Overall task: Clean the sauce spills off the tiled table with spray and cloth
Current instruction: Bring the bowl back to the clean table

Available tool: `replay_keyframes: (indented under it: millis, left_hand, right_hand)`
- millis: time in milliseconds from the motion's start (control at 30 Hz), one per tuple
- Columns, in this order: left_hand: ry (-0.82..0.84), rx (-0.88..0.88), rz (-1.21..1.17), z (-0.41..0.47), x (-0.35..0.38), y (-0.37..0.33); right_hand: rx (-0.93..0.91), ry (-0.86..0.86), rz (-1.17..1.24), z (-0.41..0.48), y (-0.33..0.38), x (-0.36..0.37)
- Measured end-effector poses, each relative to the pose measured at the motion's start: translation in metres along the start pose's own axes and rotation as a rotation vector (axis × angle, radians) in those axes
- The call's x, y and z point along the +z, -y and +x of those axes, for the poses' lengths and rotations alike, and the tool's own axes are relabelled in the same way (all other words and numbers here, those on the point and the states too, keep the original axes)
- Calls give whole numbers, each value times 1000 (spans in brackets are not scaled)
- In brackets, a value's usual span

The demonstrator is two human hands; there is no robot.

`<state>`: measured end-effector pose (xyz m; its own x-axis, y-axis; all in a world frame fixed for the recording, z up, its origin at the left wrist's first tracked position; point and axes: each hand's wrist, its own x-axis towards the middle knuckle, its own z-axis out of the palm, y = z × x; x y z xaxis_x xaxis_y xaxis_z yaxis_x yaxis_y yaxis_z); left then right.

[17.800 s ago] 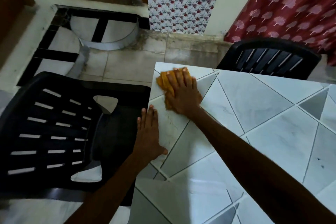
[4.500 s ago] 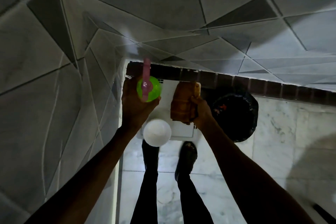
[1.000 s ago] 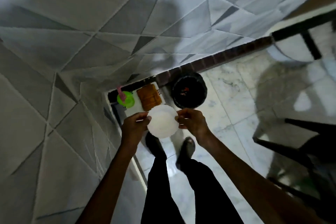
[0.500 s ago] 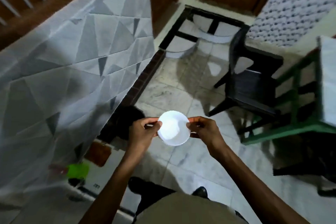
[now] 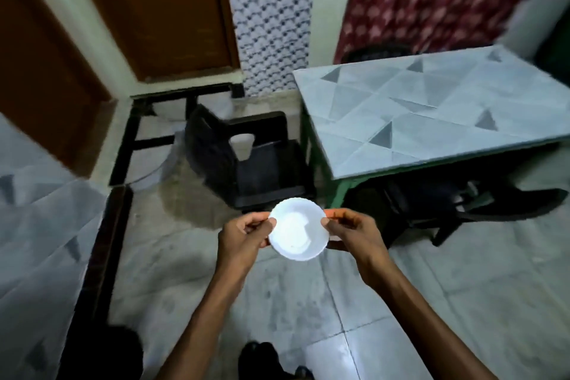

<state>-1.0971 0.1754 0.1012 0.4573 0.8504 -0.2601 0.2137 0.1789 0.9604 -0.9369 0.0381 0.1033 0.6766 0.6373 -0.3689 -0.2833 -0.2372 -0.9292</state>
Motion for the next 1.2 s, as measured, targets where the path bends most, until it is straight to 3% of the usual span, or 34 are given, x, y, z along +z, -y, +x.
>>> replay_keyframes:
  millis: [267, 700, 1067, 1200]
  left_hand:
    - [271, 82, 103, 66, 168, -44]
    - [457, 124, 189, 155, 439, -95]
    - [571, 145, 236, 138, 660, -115]
    - [553, 161, 170, 109, 768, -119]
  right_hand:
    - [-36, -248, 79, 54, 39, -139]
    - [19, -462, 129, 171, 95, -358]
    - [-12, -557, 174, 202, 112, -565]
    - [-56, -556, 155, 211, 120, -677]
